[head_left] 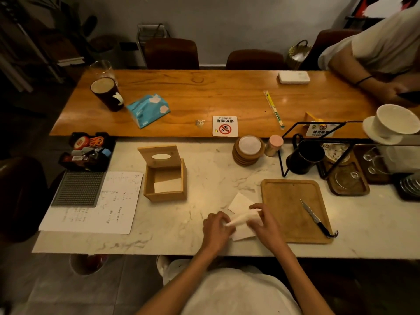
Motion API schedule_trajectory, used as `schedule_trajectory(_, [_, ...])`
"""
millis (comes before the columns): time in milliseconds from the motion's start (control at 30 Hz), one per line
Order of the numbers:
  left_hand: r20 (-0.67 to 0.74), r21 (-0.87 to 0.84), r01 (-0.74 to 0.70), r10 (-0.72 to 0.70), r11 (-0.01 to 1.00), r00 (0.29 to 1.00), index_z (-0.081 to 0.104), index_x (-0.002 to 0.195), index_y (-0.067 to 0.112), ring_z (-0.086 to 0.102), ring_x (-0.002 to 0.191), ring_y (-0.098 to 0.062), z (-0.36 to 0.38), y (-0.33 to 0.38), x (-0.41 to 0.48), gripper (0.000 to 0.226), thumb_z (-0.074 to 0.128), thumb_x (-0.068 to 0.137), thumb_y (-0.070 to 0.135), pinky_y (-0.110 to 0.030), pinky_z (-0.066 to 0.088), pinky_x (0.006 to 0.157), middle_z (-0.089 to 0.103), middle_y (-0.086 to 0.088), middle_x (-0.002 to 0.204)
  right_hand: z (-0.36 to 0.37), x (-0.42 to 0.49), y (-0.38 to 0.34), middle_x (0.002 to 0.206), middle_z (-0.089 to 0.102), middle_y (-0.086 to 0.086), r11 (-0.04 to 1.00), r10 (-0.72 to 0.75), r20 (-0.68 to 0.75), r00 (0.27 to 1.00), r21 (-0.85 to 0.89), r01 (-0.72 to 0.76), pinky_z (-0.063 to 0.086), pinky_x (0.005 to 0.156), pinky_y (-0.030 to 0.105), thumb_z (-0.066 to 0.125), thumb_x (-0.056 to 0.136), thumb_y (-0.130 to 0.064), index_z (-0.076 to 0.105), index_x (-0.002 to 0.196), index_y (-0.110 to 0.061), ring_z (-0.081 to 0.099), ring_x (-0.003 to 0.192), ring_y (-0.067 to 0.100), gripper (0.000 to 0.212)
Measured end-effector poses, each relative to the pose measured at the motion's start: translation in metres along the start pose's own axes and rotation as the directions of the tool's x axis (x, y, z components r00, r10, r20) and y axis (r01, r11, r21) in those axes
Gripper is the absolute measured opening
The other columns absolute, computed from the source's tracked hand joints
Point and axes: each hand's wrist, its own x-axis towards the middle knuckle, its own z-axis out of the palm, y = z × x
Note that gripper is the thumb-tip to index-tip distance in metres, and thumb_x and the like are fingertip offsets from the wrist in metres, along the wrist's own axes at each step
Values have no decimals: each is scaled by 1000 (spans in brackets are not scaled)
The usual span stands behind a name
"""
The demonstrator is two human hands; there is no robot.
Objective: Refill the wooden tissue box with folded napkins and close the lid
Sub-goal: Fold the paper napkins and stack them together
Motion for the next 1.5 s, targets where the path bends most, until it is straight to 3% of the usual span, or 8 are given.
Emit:
schedule_trajectory(200, [99, -255, -136, 166, 957, 981, 53, 110, 22, 60, 84, -11, -17, 33, 31, 37, 65, 82, 3, -22, 51, 74, 62, -1, 94, 2, 3, 3, 120, 58, 3, 977, 75, -73, 995, -192, -87, 48, 79, 29, 72, 84, -15, 51, 126, -21, 57, 108, 22, 46])
schedule_trajectory(367, [218, 3, -238, 231, 971, 948, 57, 119, 10, 60, 106, -28, -8, 61, 72, 37, 62, 84, -1, -32, 48, 90, 64, -14, 115, -2, 19, -16, 125, 53, 11, 875, 33, -147, 989, -473, -99, 48, 77, 33, 65, 89, -14, 47, 124, -13, 57, 107, 27, 39])
schedule_trajectory(600, [450, 287, -409, 256, 866, 856, 53, 132, 11, 41, 126, -26, -5, 51, 94, 52, 69, 83, 4, -29, 35, 108, 37, -13, 135, 6, 33, -27, 129, 51, 13, 723, 67, -79, 995, -683, -103, 49, 84, 40, 56, 92, -9, 42, 127, -10, 57, 111, 32, 38])
schedule_trajectory(767, [422, 549, -514, 313, 659, 851, 51, 128, 21, 40, 122, -29, -5, 50, 99, 52, 72, 82, 29, -36, 36, 101, 45, -9, 131, 9, 38, -26, 129, 55, 12, 694, 97, -119, 988, -703, -153, 46, 90, 37, 57, 88, -12, 46, 127, -11, 54, 116, 30, 41])
schedule_trajectory(900, [338, 554, -500, 370, 666, 866, 54, 120, 17, 38, 118, -27, -7, 36, 94, 44, 70, 82, 33, -35, 35, 99, 42, -9, 126, 8, 44, -23, 132, 52, 10, 651, 124, -111, 986, -741, -165, 40, 96, 35, 56, 87, -17, 52, 127, -18, 45, 122, 29, 41])
schedule_trajectory(1133, [53, -17, -535, 535, 844, 843, 56, 92, 16, 55, 91, -13, -41, 22, 78, 20, 54, 83, -1, -29, 45, 80, 58, -2, 98, 2, 49, -27, 96, 64, -1, 926, -297, -163, 941, -290, 242, 47, 70, 26, 64, 84, -1, 61, 94, -19, 58, 88, 16, 21])
schedule_trajectory(1300, [-35, -93, -501, 500, 861, 866, 55, 93, 12, 57, 86, -13, -41, -3, 67, 15, 53, 88, -2, -24, 45, 77, 60, -4, 93, 26, 47, -19, 94, 64, 0, 963, -262, -145, 954, 31, 269, 51, 77, 31, 57, 89, 5, 61, 97, -13, 61, 88, 16, 20])
schedule_trajectory(1500, [-88, -150, -443, 434, 884, 896, 53, 101, 10, 58, 92, -12, -25, -22, 56, 14, 49, 94, -1, -28, 47, 83, 59, -1, 98, 33, 44, -3, 99, 67, -4, 969, -221, -108, 969, 89, 231, 48, 84, 20, 53, 92, 3, 63, 100, -17, 62, 95, 6, 24])
